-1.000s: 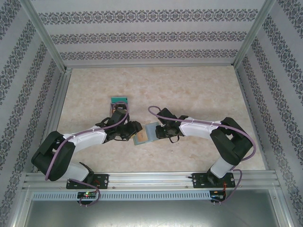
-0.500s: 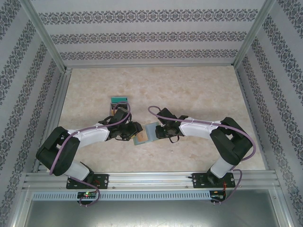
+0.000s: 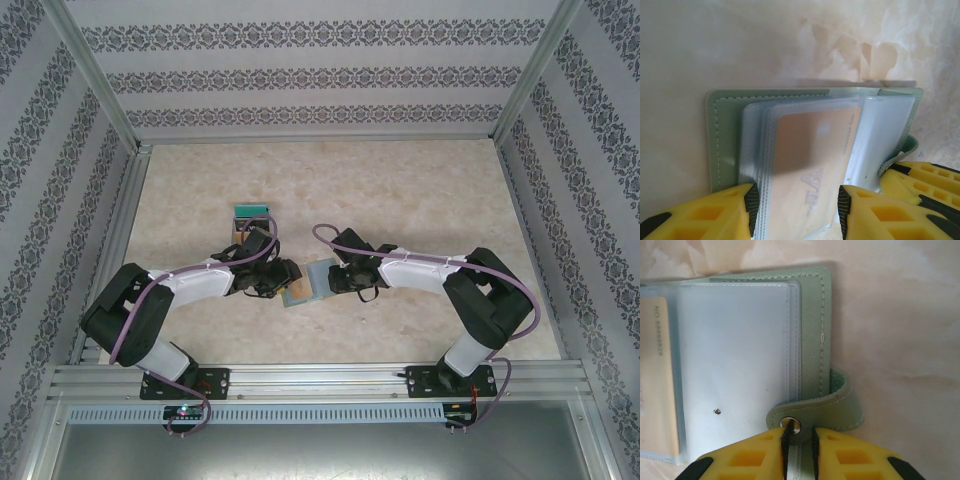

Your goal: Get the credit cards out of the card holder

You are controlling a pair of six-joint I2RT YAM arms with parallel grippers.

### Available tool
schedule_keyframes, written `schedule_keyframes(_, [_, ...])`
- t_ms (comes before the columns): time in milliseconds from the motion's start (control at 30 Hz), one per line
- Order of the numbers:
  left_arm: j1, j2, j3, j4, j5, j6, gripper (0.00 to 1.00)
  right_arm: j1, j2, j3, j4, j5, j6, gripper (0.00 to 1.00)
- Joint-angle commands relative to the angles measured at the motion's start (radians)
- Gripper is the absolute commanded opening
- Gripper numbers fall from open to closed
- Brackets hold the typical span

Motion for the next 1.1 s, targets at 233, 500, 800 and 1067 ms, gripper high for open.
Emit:
schedule_keyframes(233, [-0.02, 0.013, 0.027, 0.081, 0.068, 0.051, 0.52, 0.012, 0.038, -0.01, 0.004, 0.004, 0.011, 0.25])
schedule_keyframes(500, [-0.027, 0.033, 0.042, 0.101, 0.092, 0.06, 0.56, 0.012, 0.039, -0.01, 0.002, 0.004, 0.011, 0.25])
schedule_keyframes(800, [-0.027, -0.051, 0.076, -0.126, -0.05, 0.08, 0.59, 0.012, 0.038, -0.01, 0.0, 0.006, 0.011, 0.25])
schedule_keyframes(1067, [-0.033, -0.053, 0.085, -0.105, -0.032, 0.085, 0.58, 0.012, 0.048, -0.001, 0.004, 0.0, 0.011, 0.25])
